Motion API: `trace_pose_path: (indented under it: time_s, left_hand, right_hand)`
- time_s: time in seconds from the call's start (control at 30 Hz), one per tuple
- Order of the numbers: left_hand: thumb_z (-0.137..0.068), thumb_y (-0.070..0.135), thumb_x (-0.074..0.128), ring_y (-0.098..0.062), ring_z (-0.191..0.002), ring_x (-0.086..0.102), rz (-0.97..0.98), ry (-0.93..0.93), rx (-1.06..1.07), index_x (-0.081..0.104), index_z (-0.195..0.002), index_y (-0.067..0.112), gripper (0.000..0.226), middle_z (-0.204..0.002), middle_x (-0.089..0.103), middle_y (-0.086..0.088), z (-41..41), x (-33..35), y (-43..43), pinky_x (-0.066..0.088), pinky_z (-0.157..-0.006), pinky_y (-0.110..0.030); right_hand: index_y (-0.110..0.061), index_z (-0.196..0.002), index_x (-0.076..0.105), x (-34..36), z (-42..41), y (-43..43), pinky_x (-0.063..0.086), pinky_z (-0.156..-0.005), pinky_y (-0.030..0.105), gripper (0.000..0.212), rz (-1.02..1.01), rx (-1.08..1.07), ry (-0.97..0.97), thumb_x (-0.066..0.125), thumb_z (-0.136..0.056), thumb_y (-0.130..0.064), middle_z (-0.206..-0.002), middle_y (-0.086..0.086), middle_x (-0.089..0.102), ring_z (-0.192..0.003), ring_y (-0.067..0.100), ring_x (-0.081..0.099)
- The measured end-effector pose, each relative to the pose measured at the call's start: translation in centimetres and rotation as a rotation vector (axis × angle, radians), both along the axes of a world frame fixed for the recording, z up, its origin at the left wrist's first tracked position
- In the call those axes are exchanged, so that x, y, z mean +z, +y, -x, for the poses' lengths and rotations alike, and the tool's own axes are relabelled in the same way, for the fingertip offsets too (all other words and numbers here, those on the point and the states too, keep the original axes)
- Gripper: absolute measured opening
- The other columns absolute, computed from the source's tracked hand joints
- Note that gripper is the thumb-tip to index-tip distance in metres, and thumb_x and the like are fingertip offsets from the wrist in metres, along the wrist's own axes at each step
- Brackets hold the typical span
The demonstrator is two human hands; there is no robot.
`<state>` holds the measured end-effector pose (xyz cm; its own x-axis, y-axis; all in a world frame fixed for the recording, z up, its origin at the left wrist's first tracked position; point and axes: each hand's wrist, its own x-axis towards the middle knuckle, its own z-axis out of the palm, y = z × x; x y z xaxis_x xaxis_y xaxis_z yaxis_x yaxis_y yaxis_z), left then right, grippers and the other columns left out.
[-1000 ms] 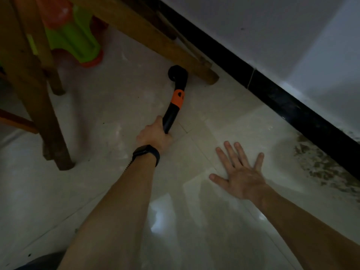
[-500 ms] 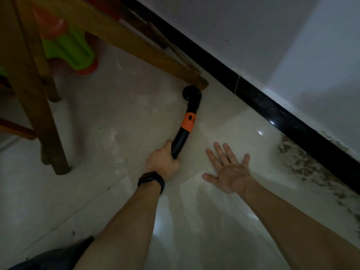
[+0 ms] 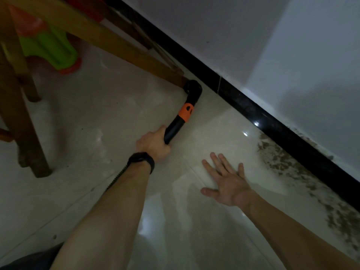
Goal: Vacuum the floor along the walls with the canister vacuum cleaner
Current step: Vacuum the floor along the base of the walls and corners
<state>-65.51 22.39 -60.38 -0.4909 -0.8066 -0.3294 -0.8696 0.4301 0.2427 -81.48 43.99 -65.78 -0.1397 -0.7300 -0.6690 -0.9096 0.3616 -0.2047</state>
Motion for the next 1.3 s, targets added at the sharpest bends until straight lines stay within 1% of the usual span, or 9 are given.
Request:
trace_pose_path:
  time_s: [0.17,0.27,0.5,0.6,0.67,0.77,0.97,1.17,1.3]
  left_hand:
    - [-0.084,0.021,0.055,-0.025,-0.071,0.059,-0.101,0.152,0.099,0.047,-0.113,0.027,0.031,-0.087,0.062,-0.005,1.3,-0.6,2.9,0.053,-0.065,-0.033]
    - [-0.084,0.022,0.055,-0.026,-0.073,0.058,-0.087,0.159,0.128,0.048,-0.112,0.024,0.029,-0.088,0.061,-0.006,2.2,-0.6,4.1,0.052,-0.067,-0.033]
    - [-0.084,0.022,0.058,-0.018,-0.065,0.055,-0.011,0.301,0.159,0.049,-0.109,0.025,0.026,-0.079,0.058,0.001,5.0,0.3,3.0,0.042,-0.054,-0.027]
    - [-0.085,0.024,0.060,-0.020,-0.071,0.059,-0.065,0.358,0.241,0.050,-0.112,0.024,0.028,-0.087,0.060,0.000,6.8,1.1,1.5,0.051,-0.061,-0.030]
    - [-0.085,0.024,0.060,-0.023,-0.075,0.060,-0.103,0.325,0.244,0.050,-0.113,0.023,0.030,-0.090,0.061,-0.002,7.5,1.1,0.8,0.054,-0.067,-0.033]
    - [-0.086,0.025,0.060,-0.022,-0.073,0.059,-0.088,0.250,0.209,0.050,-0.114,0.022,0.030,-0.090,0.061,-0.002,7.8,0.1,0.0,0.049,-0.062,-0.030]
    - [-0.083,0.021,0.058,-0.018,-0.074,0.058,-0.192,0.274,0.202,0.052,-0.112,0.022,0.029,-0.093,0.062,-0.001,8.1,-1.4,-1.8,0.048,-0.063,-0.028]
    - [-0.083,0.023,0.057,-0.022,-0.072,0.058,-0.117,0.193,0.208,0.049,-0.112,0.025,0.030,-0.089,0.060,-0.002,7.9,-2.4,-1.2,0.051,-0.065,-0.031]
    - [-0.085,0.023,0.057,-0.018,-0.066,0.052,-0.088,0.155,0.186,0.048,-0.112,0.023,0.028,-0.084,0.055,0.000,7.8,-1.9,-1.2,0.042,-0.057,-0.027]
  right_hand:
    - [-0.048,-0.154,-0.028,0.0,0.2,-0.3,-0.010,-0.120,0.068,0.097,0.020,0.009,-0.008,0.037,-0.091,-0.081,-0.152,-0.016,-0.051,-0.149,0.013,-0.037]
    - [-0.049,-0.155,-0.027,0.1,0.2,-0.3,-0.009,-0.120,0.068,0.098,-0.001,0.005,-0.016,0.041,-0.091,-0.080,-0.154,-0.017,-0.049,-0.149,0.013,-0.037]
    - [-0.049,-0.155,-0.025,0.0,0.3,-0.4,-0.009,-0.120,0.068,0.098,0.007,0.000,-0.009,0.044,-0.092,-0.078,-0.156,-0.016,-0.047,-0.149,0.013,-0.038]
    - [-0.049,-0.157,-0.021,0.2,0.3,-0.8,-0.006,-0.120,0.069,0.101,0.006,-0.005,-0.025,0.051,-0.091,-0.074,-0.159,-0.015,-0.043,-0.151,0.014,-0.035]
    - [-0.048,-0.157,-0.021,0.2,0.5,-0.9,-0.004,-0.120,0.068,0.103,0.009,0.005,-0.021,0.055,-0.091,-0.070,-0.160,-0.014,-0.042,-0.152,0.015,-0.033]
    - [-0.048,-0.157,-0.022,0.4,0.6,-1.0,-0.002,-0.120,0.068,0.105,-0.006,0.026,-0.010,0.057,-0.091,-0.068,-0.160,-0.013,-0.042,-0.152,0.015,-0.033]
    - [-0.048,-0.155,-0.024,0.6,0.7,-1.0,-0.005,-0.120,0.067,0.104,-0.017,0.042,-0.028,0.055,-0.092,-0.069,-0.150,-0.016,-0.050,-0.150,0.014,-0.035]
    - [-0.047,-0.158,-0.020,1.1,0.6,-1.2,0.000,-0.120,0.067,0.104,-0.007,0.034,-0.022,0.059,-0.092,-0.065,-0.160,-0.014,-0.042,-0.152,0.014,-0.032]
    - [-0.048,-0.157,-0.021,1.1,0.6,-1.2,-0.004,-0.120,0.067,0.106,-0.028,0.040,-0.021,0.060,-0.092,-0.066,-0.159,-0.015,-0.044,-0.151,0.014,-0.033]
